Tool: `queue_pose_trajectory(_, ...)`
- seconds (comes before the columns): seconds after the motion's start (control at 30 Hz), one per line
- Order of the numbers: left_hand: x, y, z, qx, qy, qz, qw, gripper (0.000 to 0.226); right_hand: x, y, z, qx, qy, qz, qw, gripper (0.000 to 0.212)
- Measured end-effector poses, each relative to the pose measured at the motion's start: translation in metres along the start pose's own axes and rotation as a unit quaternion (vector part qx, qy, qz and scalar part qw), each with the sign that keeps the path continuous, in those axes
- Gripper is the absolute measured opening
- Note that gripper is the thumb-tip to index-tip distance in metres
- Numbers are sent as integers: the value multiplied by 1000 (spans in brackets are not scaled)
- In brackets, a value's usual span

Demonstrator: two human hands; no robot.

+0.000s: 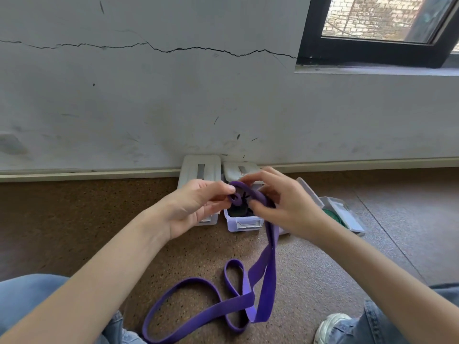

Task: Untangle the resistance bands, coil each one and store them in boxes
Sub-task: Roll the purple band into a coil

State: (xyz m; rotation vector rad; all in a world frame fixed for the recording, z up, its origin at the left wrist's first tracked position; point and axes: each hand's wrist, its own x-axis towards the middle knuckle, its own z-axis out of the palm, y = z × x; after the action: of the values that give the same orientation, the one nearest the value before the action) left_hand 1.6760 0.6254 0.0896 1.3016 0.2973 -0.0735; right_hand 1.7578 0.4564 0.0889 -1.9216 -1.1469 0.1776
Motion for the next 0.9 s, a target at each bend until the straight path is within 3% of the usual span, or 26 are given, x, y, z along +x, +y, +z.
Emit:
queue_pose_trajectory(0.1,0,-4,-1,-16,-6,-15,1000,23,-1,2,14,-47,-5,-5,999,49)
queue_pose_trajectory(0.17,-1,-6,1,-33,-26,-28,999,26,0,2,14,-57,48,-25,997,41)
queue_pose_trajectory(0.23,-1,-5,-2,-11,-46,-37,998,28,1,2,6,-87,47,-53,994,36)
queue_pose_trajectory(0.3,-3,-5,-7,90,-58,-37,994,30,0,3,-2,-132,2,-89,987,33)
queue_pose_trajectory(0.4,-5,-6,-8,304,-71,-2,950,29,-5,2,-2,-224,-84,-121,963,31)
queue_pose_trajectory(0.57,-4,-15,3,396,-78,57,913,20,-10,1,6,-247,-137,-147,948,33)
queue_pose_trajectory(0.67,-6,-10,-1,355,-41,88,930,22,-8,6,4,-188,-78,-118,972,37)
queue_pose_trajectory(0.73,-5,-5,-5,293,-8,101,951,27,-4,7,2,-53,-18,-38,998,40)
queue_pose_trajectory(0.8,-4,-3,-5,230,17,102,968,37,-1,5,1,79,24,31,996,39)
queue_pose_trajectory(0.9,-3,-7,-1,135,19,98,986,38,0,6,6,126,53,51,989,27)
